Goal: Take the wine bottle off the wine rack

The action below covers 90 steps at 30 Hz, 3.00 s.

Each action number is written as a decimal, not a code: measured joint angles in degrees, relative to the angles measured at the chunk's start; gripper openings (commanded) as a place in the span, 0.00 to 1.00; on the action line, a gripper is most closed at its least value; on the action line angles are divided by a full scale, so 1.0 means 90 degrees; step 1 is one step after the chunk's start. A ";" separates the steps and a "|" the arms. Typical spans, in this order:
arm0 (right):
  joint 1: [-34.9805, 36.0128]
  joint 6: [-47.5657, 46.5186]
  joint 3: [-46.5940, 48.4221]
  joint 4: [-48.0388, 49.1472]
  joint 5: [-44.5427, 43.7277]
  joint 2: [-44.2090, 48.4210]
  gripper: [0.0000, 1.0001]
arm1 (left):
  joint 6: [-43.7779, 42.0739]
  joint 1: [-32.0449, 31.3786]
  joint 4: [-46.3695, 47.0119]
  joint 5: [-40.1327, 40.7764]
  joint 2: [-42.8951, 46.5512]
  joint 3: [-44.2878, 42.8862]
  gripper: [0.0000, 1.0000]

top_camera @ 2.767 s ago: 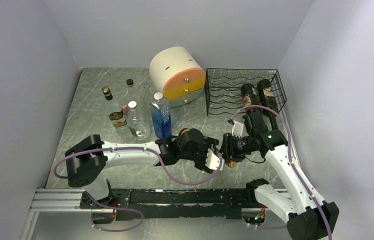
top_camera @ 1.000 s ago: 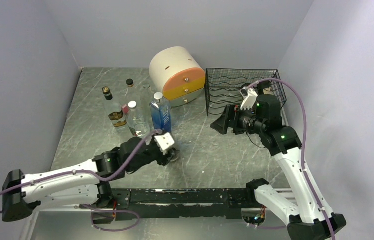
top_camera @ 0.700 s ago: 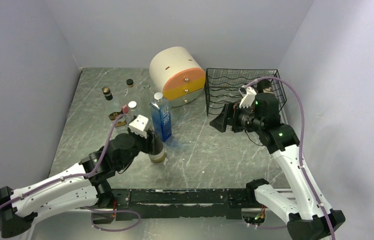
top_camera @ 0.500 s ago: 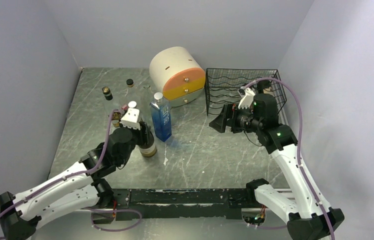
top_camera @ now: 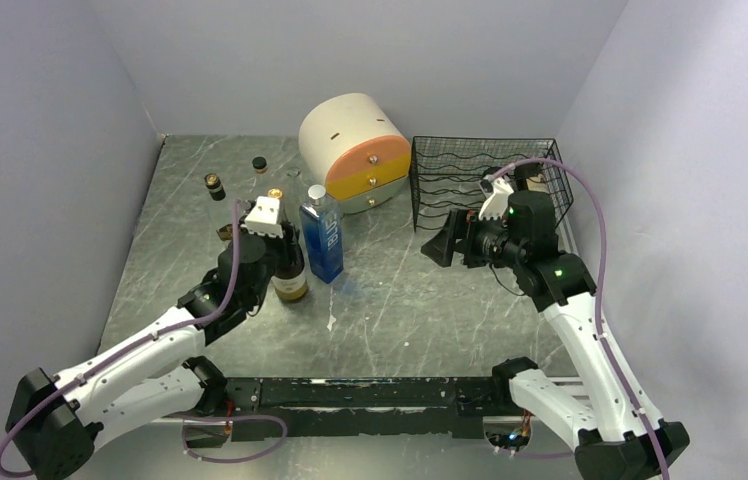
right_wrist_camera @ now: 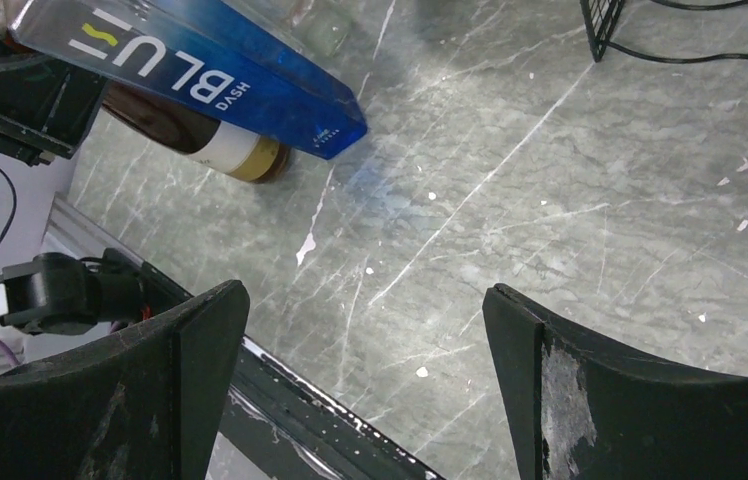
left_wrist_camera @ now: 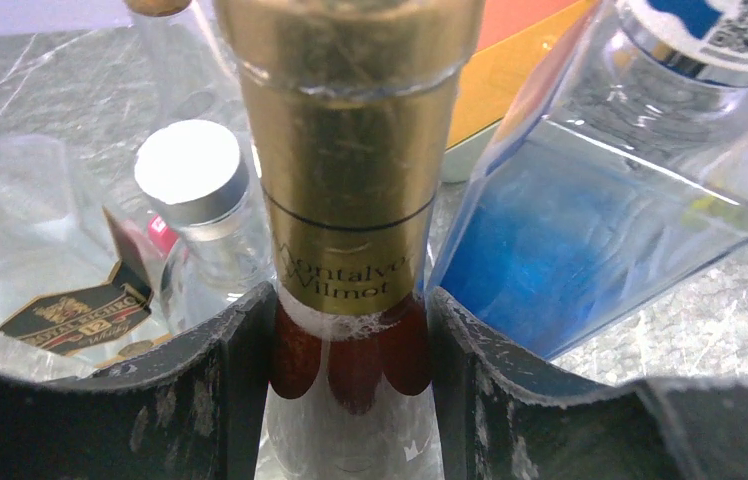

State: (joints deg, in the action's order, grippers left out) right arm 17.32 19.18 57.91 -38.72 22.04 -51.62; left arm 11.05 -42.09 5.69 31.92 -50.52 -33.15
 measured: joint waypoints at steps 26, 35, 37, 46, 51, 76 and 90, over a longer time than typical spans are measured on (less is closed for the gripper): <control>0.0000 -0.0034 -0.0318 0.0087 -0.0022 -0.0024 0.93 | 0.0180 0.0046 -0.0466 -0.0862 0.0486 -0.0124 0.86; 0.0000 -0.0034 -0.0318 0.0080 -0.0027 -0.0024 0.93 | 0.0163 0.0046 -0.0644 -0.1120 0.0826 -0.0214 1.00; 0.0000 -0.0036 -0.0316 0.0080 -0.0049 -0.0029 0.93 | 0.0090 0.0046 -0.0826 -0.1175 0.0967 -0.0391 0.99; 0.0000 0.0015 -0.0255 0.0126 -0.0318 -0.0474 0.93 | -0.0525 0.0046 -0.0957 -0.2018 0.1622 -0.1846 1.00; -0.0010 0.0236 -0.0257 0.0384 -0.0908 -0.0709 0.93 | -0.0903 0.0049 -0.0287 -0.3211 0.1134 -0.2645 0.97; -0.3716 0.1316 -0.2827 0.2574 -0.2458 0.0216 1.00 | -0.2633 -0.2516 0.0522 -0.4095 -0.2606 -0.3155 0.98; -0.4813 0.1530 -0.3228 0.5015 -0.0733 -0.1513 0.98 | -0.3264 -0.2790 0.0576 -0.2390 -0.2516 -0.2737 0.98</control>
State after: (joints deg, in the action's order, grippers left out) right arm -26.00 32.95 28.86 6.42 15.44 -65.23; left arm -18.33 -67.20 10.87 10.41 -73.17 -57.78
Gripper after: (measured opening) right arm 0.988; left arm 0.978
